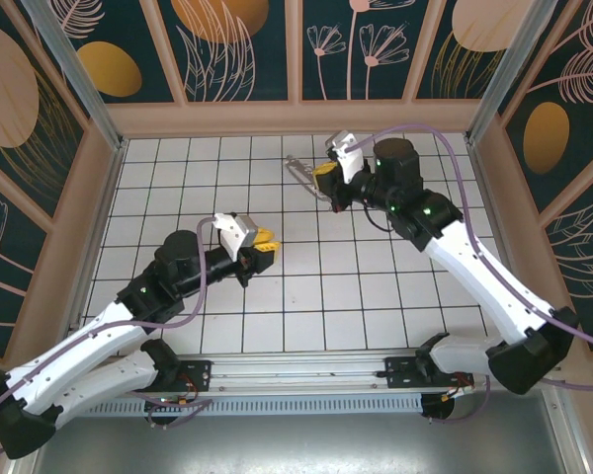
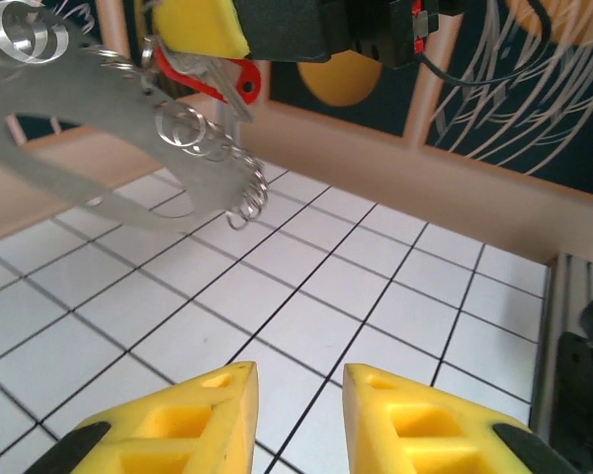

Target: Put the keys on the keyring

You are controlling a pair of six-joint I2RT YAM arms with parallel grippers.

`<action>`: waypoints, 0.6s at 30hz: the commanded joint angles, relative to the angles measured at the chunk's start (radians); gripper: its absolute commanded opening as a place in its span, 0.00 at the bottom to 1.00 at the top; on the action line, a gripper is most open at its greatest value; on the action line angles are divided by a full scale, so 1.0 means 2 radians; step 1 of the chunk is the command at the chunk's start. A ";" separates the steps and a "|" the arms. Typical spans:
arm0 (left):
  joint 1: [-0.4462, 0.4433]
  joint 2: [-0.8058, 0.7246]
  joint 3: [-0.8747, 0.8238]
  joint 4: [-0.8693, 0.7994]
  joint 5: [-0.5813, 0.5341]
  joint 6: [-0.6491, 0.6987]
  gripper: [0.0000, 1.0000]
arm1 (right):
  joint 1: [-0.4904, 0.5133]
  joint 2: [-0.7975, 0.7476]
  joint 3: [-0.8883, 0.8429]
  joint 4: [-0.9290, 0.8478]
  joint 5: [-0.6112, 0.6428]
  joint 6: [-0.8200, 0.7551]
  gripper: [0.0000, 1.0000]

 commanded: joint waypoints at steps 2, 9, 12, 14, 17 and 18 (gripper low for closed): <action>0.002 0.008 -0.019 0.053 -0.037 -0.044 0.29 | -0.020 0.030 0.014 -0.006 -0.049 0.048 0.00; 0.001 0.028 -0.027 0.070 -0.047 -0.066 0.30 | -0.060 0.109 0.017 0.019 -0.099 0.072 0.00; 0.002 0.030 -0.032 0.071 -0.053 -0.072 0.30 | -0.070 0.137 0.016 0.039 -0.118 0.077 0.00; 0.001 0.029 -0.035 0.071 -0.060 -0.074 0.30 | -0.075 0.154 0.017 0.048 -0.132 0.082 0.00; 0.001 0.027 -0.037 0.069 -0.071 -0.076 0.31 | -0.079 0.178 0.024 0.053 -0.147 0.089 0.00; 0.001 0.028 -0.038 0.069 -0.073 -0.077 0.31 | -0.080 0.184 0.026 0.054 -0.151 0.094 0.00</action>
